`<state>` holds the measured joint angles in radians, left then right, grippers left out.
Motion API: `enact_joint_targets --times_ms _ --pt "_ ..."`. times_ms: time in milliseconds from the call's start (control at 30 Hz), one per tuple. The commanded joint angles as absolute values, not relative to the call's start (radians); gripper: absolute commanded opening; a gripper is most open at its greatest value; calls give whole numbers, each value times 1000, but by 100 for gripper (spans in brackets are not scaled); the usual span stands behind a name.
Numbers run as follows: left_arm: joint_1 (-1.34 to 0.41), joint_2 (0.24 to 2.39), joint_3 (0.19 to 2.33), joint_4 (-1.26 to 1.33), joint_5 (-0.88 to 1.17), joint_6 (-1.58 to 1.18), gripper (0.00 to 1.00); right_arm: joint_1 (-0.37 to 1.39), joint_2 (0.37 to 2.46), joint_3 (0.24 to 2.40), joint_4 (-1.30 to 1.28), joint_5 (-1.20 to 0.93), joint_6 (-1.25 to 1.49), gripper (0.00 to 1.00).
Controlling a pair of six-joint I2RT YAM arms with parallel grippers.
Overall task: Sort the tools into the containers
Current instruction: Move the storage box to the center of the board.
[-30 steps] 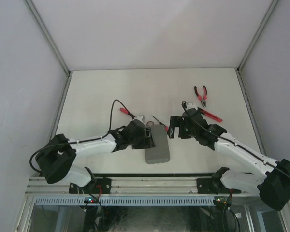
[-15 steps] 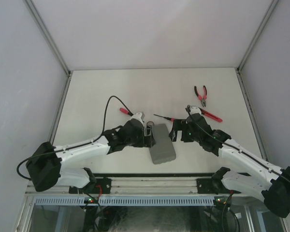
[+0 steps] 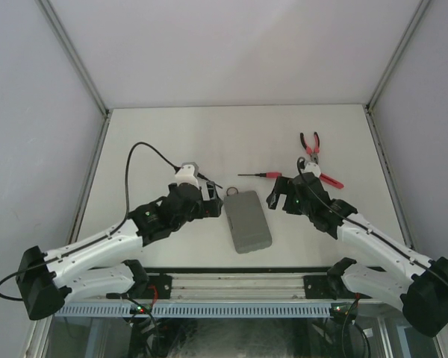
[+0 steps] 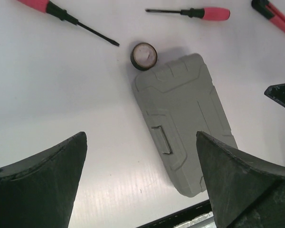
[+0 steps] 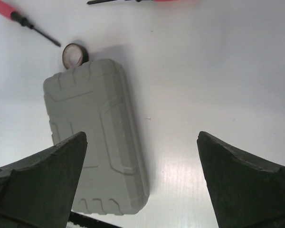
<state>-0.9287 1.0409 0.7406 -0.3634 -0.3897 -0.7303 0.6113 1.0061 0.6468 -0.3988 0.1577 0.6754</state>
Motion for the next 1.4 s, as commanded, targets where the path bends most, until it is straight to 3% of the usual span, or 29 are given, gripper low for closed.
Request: enact_joint_targets --times_ms 0,367,1033,1367 --pt "-923 977 733 -383 -492 -719 100 577 978 613 -299 160 685 98" --pt "-861 822 597 -337 -371 -786 100 431 966 530 -225 -193 632 95" --pt "-856 644 525 -388 -474 -824 100 451 859 422 -141 -223 623 97" --pt "-856 662 512 -293 -382 -729 99 453 856 422 -146 -230 615 95"
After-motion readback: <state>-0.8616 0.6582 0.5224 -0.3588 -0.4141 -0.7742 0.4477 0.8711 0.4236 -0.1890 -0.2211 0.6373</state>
